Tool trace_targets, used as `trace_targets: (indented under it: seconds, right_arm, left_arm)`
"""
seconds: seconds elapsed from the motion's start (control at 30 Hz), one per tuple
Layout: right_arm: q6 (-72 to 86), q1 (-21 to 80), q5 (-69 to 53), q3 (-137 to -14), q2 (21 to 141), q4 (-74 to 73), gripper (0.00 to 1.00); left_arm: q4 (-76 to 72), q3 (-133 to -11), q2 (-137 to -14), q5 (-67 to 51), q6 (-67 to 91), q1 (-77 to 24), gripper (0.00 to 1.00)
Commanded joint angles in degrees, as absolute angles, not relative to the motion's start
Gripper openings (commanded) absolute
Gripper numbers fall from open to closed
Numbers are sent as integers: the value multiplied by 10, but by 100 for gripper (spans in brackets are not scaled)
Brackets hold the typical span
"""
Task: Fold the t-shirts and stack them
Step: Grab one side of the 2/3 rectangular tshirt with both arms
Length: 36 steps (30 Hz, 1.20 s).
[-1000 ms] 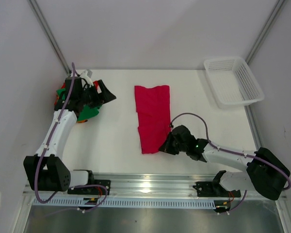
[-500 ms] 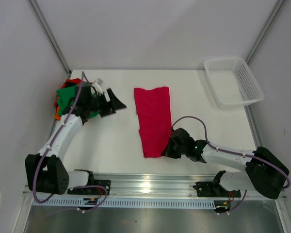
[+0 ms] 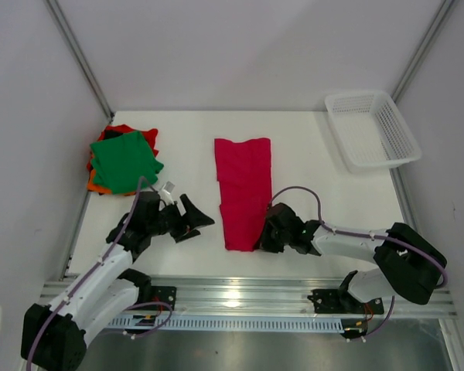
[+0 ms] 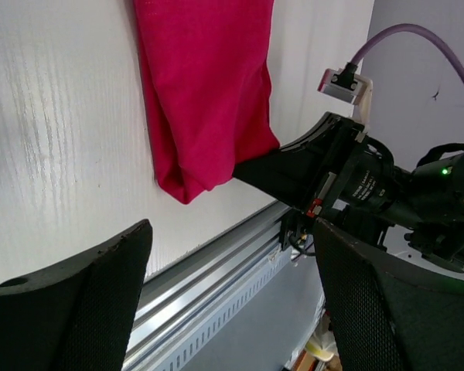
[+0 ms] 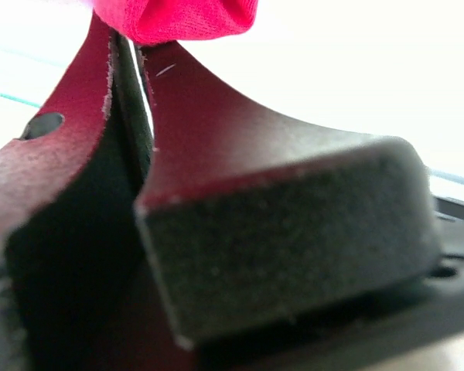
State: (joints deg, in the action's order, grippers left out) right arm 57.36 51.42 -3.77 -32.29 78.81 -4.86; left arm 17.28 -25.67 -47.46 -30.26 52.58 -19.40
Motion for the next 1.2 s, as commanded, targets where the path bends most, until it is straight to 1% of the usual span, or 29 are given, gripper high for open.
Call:
trace_targets:
  seconds: [0.0,0.17,0.3,0.4,0.43,0.7,0.77,1.0,1.17]
  right_arm:
    - [574,519,-56,-346,800,-23,0]
    - [568,518,-60,-352,804,-25,0]
    - [563,515,-62,-358,800,-28,0]
    - [562,512,-65,-361,800,-27,0]
    - [562,511,-66,-362,800,-27,0]
    - [563,502,-63,-379,802,-27,0]
    - [563,500,-62,-382,802,-30,0]
    - [560,491,-60,-386,795,-43,0]
    - [556,483,-58,-387,789,-49,0]
  left_arm:
    - [142,-231,-425,-244,584,-209,87]
    - [134,-185,-391,-219,621,-235,87]
    - [131,-164,-413,-213,644,-261,87]
    - [91,-156,-469,-215,640,-273,87]
    - [77,-155,-505,-216,637,-276,87]
    - [-30,-206,-664,-233,628,-327,86]
    - [-37,-223,-703,-239,625,-338,86]
    - [-50,-270,-767,-251,618,-359,86]
    - [-35,-295,-780,-250,607,-360,86]
